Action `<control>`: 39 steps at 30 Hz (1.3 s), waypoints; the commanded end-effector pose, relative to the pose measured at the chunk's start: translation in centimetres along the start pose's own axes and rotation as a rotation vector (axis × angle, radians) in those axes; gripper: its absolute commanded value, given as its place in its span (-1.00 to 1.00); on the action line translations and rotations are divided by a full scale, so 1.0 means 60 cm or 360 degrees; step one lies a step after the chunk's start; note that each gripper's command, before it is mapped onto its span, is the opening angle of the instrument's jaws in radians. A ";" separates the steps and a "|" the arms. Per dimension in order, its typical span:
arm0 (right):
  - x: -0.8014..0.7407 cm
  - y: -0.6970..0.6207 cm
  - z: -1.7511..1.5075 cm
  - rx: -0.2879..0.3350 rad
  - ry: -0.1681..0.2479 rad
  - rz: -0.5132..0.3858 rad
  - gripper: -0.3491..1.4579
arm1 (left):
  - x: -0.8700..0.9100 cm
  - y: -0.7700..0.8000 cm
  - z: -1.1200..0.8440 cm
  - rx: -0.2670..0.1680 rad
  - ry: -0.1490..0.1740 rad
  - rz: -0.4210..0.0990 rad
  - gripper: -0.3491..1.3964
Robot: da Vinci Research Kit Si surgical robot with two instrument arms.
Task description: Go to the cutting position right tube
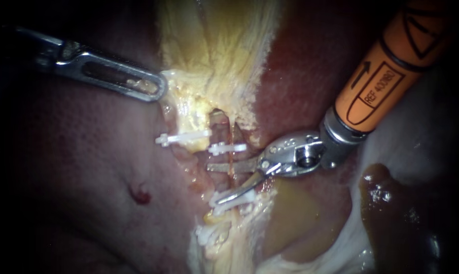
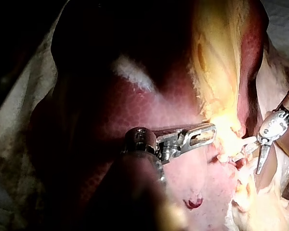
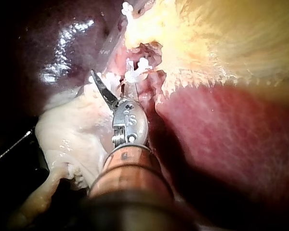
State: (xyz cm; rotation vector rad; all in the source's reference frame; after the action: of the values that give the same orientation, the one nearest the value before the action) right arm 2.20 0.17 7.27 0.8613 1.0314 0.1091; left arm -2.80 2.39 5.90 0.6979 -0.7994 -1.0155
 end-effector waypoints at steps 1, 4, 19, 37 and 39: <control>0.0003 0.0001 0.0004 -0.0005 0.0005 0.0000 0.83 | -0.0001 0.0000 0.0000 0.0000 0.0000 0.0000 -1.00; 0.0004 0.0006 0.0012 -0.0005 0.0023 -0.0001 0.83 | -0.0001 0.0000 0.0002 0.0000 -0.0001 0.0000 -1.00; 0.0022 0.0016 0.0039 0.0010 0.0091 -0.0013 0.83 | -0.0002 0.0001 0.0004 -0.0001 -0.0001 0.0000 -1.00; 0.0046 -0.0035 0.0045 0.0149 0.0154 -0.0054 0.83 | -0.0002 0.0004 0.0004 -0.0001 -0.0001 0.0001 -1.00; 0.0052 -0.0044 0.0046 0.0179 0.0157 -0.0064 0.81 | -0.0002 0.0004 0.0004 -0.0001 -0.0001 0.0001 -1.00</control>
State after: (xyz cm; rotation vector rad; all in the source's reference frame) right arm 2.52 -0.03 6.90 0.9481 1.1586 0.0540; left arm -2.82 2.40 5.93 0.6965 -0.7994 -1.0162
